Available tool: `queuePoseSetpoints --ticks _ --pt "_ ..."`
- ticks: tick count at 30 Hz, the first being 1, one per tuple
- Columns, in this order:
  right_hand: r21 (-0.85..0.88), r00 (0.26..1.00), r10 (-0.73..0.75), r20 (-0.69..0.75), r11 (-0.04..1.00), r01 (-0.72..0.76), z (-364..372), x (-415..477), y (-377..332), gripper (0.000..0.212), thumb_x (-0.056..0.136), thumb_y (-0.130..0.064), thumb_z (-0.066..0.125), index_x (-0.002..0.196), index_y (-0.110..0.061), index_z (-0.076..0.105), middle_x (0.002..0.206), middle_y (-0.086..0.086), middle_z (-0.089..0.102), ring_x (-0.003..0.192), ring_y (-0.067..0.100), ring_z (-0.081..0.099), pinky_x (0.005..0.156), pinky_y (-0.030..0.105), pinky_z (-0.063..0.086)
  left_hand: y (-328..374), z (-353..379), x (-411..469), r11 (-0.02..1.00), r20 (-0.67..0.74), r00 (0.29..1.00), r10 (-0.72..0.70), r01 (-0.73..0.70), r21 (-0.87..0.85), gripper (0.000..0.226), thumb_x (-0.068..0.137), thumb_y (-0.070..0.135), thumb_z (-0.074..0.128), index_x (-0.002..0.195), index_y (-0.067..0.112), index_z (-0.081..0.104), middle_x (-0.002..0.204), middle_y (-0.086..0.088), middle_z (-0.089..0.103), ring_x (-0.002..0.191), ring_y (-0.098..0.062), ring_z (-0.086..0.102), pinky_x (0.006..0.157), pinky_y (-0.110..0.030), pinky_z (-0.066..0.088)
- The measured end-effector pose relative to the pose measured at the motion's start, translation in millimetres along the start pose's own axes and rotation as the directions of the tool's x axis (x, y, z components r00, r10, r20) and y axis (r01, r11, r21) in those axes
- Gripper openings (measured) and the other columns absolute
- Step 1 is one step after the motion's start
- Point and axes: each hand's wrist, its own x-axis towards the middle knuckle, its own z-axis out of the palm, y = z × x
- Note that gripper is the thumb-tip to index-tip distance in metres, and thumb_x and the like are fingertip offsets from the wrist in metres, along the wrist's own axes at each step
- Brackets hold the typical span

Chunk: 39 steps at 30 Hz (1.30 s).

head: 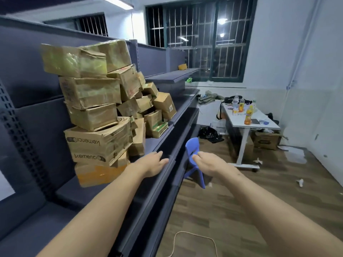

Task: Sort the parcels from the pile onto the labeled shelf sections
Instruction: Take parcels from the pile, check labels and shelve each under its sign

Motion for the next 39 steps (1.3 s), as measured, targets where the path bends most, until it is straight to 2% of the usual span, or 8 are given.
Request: queuePoseSetpoints --ticks 5,13,17,22,26,32,35,39 --pt "-0.003 0.991 -0.115 0.073 0.993 0.116 -39.4 92.1 19.4 0.023 0.101 -0.011 0.023 0.082 -0.007 0.034 0.075 0.005 0.037 0.076 0.031 0.047 0.071 0.038 0.04 35.3 -20.3 71.4 0.998 -0.058 0.996 -0.068 0.068 0.006 0.062 0.1 0.046 0.029 0.151 0.012 0.018 0.158 -0.007 0.02 0.145 -0.022 0.019 0.118 -0.035 0.016" --pt "0.03 0.884 -0.463 0.061 0.886 0.462 -63.8 201.5 -63.0 0.039 0.104 -0.03 0.029 0.117 -0.004 0.056 0.114 0.019 0.06 0.106 0.036 0.056 0.089 0.041 0.043 20.3 -116.2 114.8 0.986 -0.308 0.937 -0.163 0.164 -0.024 0.051 0.102 0.036 0.033 0.143 0.007 0.036 0.152 -0.012 0.033 0.139 -0.022 0.029 0.112 -0.03 0.024" --pt "0.139 0.773 -0.634 0.015 0.767 0.626 -68.2 246.1 -151.8 0.039 0.104 -0.031 0.03 0.119 -0.003 0.053 0.119 0.018 0.058 0.108 0.035 0.055 0.086 0.037 0.044 -12.4 -191.9 102.6 0.978 -0.59 0.781 -0.205 0.146 -0.146 0.052 0.101 0.033 0.039 0.146 0.008 0.033 0.152 -0.009 0.034 0.139 -0.019 0.031 0.108 -0.023 0.023" --pt "0.242 0.674 -0.725 -0.143 0.635 0.734 -89.1 275.0 -255.0 0.042 0.101 -0.038 0.033 0.124 -0.008 0.052 0.126 0.016 0.058 0.112 0.033 0.053 0.083 0.032 0.039 -62.0 -273.3 69.2 0.964 -0.856 0.443 -0.266 0.117 -0.239 0.045 0.1 0.027 0.042 0.141 0.009 0.042 0.144 -0.009 0.045 0.134 -0.018 0.039 0.107 -0.02 0.025" --pt "0.355 0.639 -0.74 -0.209 0.552 0.755 -105.7 299.7 -318.5 0.046 0.098 -0.04 0.035 0.127 -0.007 0.049 0.126 0.012 0.058 0.109 0.027 0.052 0.081 0.031 0.036 -101.0 -301.1 71.5 0.924 -0.87 0.311 -0.382 0.119 -0.363 0.045 0.1 0.026 0.041 0.144 0.014 0.039 0.124 -0.006 0.045 0.098 -0.006 0.049 0.074 0.003 0.028" --pt "0.579 0.651 -0.712 -0.263 0.424 0.697 -108.5 332.2 -373.9 0.052 0.099 -0.041 0.039 0.145 -0.016 0.033 0.132 0.001 0.051 0.101 0.013 0.05 0.076 0.024 0.04 -149.4 -317.5 101.5 0.837 -0.777 0.317 -0.544 0.139 -0.53 0.05 0.095 0.052 0.033 0.142 0.038 0.032 0.149 -0.004 0.036 0.137 -0.021 0.032 0.113 -0.037 0.026" --pt "0.645 0.636 -0.724 -0.266 0.357 0.676 -104.0 345.8 -389.1 0.047 0.099 -0.038 0.039 0.145 -0.025 0.035 0.145 -0.004 0.044 0.124 0.015 0.043 0.09 0.026 0.031 -157.2 -318.9 113.6 0.84 -0.789 0.291 -0.542 0.146 -0.523 0.043 0.095 0.053 0.032 0.132 0.036 0.044 0.133 0.0 0.053 0.122 -0.017 0.048 0.105 -0.037 0.038" --pt "0.664 0.587 -0.772 -0.245 0.307 0.681 -99.4 354.5 -396.8 0.04 0.101 -0.031 0.035 0.138 -0.023 0.046 0.142 -0.006 0.047 0.119 0.01 0.044 0.09 0.025 0.031 -158.8 -322.9 124.2 0.85 -0.813 0.248 -0.527 0.177 -0.497 0.032 0.1 0.042 0.031 0.124 0.028 0.047 0.118 0.004 0.056 0.106 -0.016 0.051 0.087 -0.031 0.038"
